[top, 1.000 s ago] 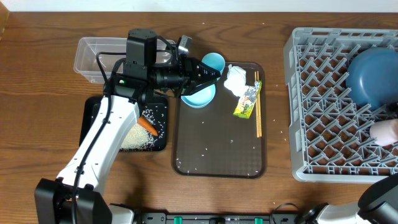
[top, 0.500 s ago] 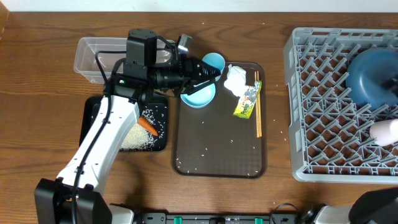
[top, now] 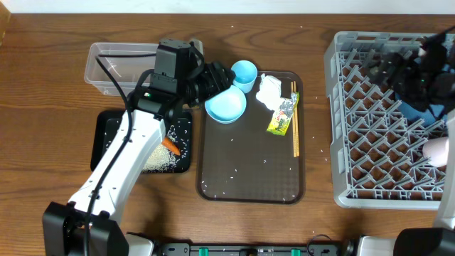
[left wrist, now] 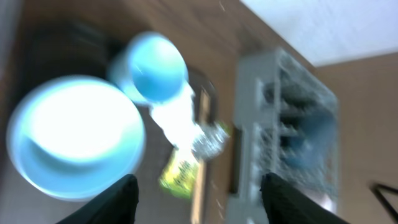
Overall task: Sort waste into correct bins and load items into the dishwasher rack
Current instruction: 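Move the left gripper down toward the light-blue cup, then lower the left gripper and grasp the light-blue cup's rim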
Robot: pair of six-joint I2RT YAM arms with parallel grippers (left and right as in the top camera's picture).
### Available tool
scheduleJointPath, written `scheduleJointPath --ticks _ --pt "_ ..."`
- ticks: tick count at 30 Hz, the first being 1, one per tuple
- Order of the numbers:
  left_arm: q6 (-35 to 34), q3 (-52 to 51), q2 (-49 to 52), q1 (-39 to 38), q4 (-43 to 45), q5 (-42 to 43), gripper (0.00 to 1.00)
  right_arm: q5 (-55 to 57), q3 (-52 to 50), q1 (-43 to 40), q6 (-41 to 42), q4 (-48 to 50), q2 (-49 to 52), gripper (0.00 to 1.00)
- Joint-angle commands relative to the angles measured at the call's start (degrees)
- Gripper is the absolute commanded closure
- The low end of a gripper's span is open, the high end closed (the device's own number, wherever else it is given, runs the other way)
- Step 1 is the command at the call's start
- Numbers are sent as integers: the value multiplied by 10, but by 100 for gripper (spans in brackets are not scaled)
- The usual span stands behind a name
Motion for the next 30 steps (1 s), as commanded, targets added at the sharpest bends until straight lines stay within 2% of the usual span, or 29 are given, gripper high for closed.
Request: scheduleJointPath --ticks 1,5,8,13,16,19,30 --pt "55 8 14 -18 6 -122 31 4 -9 34 -11 18 4 1" --pt "81 25 25 -40 1 -173 29 28 -35 58 -10 42 4 1" --pt "107 63 51 -49 -24 -174 28 29 -56 67 -10 55 4 1" --pt "171 232 173 -56 -177 -174 8 29 -96 83 -10 83 4 1" --pt "184 344 255 -51 -265 -174 6 30 -119 85 -11 91 4 1" --pt "183 407 305 -48 -299 -174 7 30 -135 85 -11 94 4 1" --pt "183 414 380 -49 -301 -174 7 30 -148 85 -11 102 4 1"
